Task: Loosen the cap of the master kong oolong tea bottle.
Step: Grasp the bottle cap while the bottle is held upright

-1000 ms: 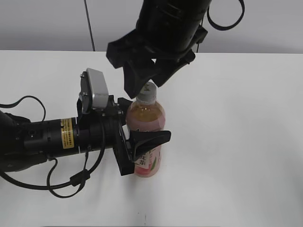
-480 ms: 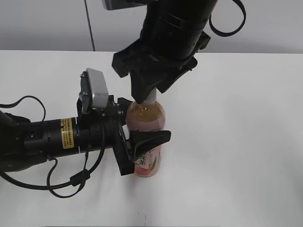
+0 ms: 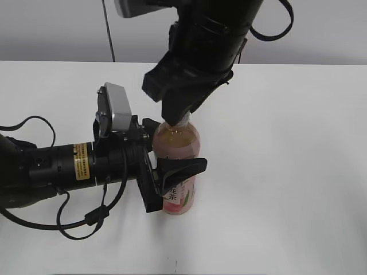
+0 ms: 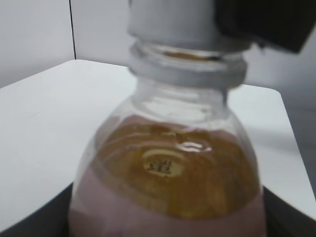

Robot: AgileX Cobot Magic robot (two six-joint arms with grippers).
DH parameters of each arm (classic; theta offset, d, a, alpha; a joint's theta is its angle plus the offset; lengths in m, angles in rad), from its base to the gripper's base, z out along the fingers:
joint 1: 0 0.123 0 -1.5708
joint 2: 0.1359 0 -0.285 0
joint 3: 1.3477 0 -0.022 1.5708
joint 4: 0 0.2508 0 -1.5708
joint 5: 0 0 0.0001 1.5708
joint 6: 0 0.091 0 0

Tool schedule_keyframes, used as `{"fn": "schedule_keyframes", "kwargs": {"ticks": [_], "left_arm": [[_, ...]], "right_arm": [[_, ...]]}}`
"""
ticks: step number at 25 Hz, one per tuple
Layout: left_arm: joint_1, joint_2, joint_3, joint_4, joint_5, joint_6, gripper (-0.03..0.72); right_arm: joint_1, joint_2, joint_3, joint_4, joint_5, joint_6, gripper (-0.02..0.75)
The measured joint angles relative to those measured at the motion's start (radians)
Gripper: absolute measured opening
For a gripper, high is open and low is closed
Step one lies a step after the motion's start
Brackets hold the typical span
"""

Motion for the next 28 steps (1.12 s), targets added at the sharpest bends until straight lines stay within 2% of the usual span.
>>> {"fn": "schedule_keyframes", "kwargs": {"ticks": [12, 28], "left_arm": [[0.000, 0.000, 0.000, 0.004, -0.001, 0.003, 0.449], [-0.001, 0.000, 0.000, 0.012, -0.003, 0.015, 0.448]], "right_arm": [[0.000, -0.002, 0.000, -0.006, 0.000, -0.553, 0.276], [0.000, -0.005, 0.000, -0.014, -0.002, -1.620, 0.276]]}}
